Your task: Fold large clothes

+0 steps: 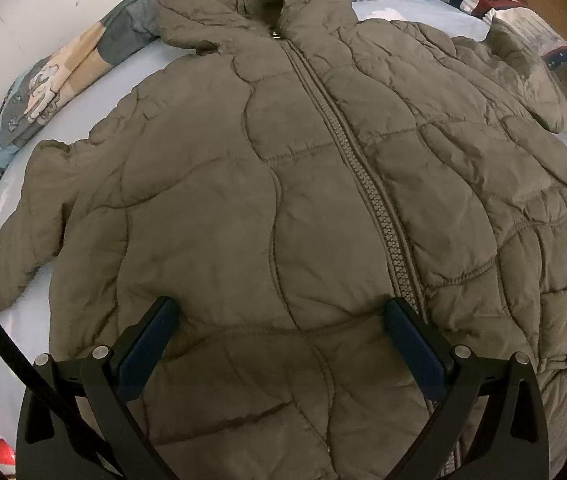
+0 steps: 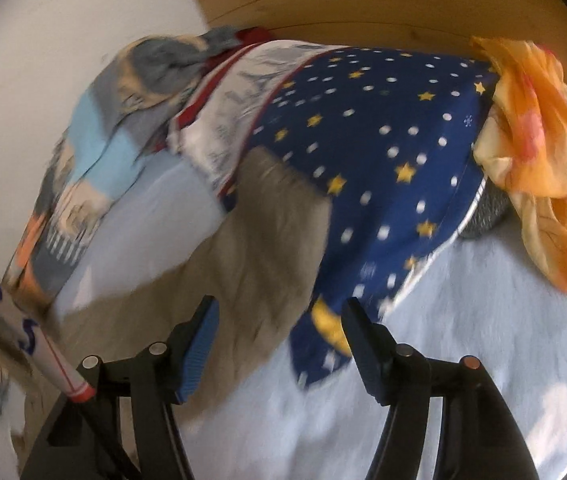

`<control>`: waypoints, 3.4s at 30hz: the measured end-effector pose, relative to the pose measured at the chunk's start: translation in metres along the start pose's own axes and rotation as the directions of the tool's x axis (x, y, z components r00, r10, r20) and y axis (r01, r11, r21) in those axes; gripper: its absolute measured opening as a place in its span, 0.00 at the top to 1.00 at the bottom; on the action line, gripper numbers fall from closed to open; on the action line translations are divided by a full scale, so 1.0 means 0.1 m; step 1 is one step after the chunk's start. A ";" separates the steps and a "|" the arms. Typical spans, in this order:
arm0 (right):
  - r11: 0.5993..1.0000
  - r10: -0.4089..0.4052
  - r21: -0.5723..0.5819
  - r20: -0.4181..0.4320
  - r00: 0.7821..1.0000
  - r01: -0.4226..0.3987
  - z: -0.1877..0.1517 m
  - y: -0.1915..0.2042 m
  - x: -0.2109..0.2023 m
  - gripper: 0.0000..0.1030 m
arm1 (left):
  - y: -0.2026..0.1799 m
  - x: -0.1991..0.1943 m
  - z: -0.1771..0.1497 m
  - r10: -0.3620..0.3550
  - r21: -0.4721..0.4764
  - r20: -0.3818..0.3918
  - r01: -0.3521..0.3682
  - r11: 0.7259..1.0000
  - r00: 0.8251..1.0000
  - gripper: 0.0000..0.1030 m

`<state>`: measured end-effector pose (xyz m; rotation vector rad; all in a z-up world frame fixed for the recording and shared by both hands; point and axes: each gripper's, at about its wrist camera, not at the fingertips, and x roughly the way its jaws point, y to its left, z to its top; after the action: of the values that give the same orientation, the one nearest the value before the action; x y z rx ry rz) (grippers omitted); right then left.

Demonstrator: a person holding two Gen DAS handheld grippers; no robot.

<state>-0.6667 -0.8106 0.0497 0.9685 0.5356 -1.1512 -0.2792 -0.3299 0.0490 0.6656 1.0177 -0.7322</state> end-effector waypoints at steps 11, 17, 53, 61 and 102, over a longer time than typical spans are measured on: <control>1.000 -0.008 -0.017 0.042 0.999 0.009 0.14 0.03 0.23 0.86 | 0.03 0.01 0.06 -0.009 -0.018 0.021 0.009 1.000 1.000 0.00; 1.000 0.013 0.016 0.184 0.983 -0.016 0.26 0.12 -0.49 0.86 | 0.10 -0.17 0.07 -0.019 -0.047 0.058 0.022 0.999 0.998 0.00; 0.694 0.332 -0.587 -0.252 0.909 -0.417 -3.50 4.83 -0.83 0.86 | 2.00 -0.75 -0.47 0.048 -0.474 0.157 0.033 0.880 0.986 0.00; 0.630 0.352 -0.599 -0.348 0.869 -0.495 -3.70 4.90 -0.78 0.40 | 2.05 -0.68 -0.36 0.032 -0.501 0.152 0.049 0.864 0.988 0.00; 0.790 0.251 -0.536 -0.159 0.955 -0.297 -2.59 3.38 -0.70 0.41 | 1.69 -0.19 0.35 0.033 -0.441 0.139 0.032 0.897 0.990 0.00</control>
<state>-0.3480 -0.5238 0.0945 0.5553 0.7188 -0.6322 -0.1335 -0.2532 0.1047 0.2124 1.0053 -0.5114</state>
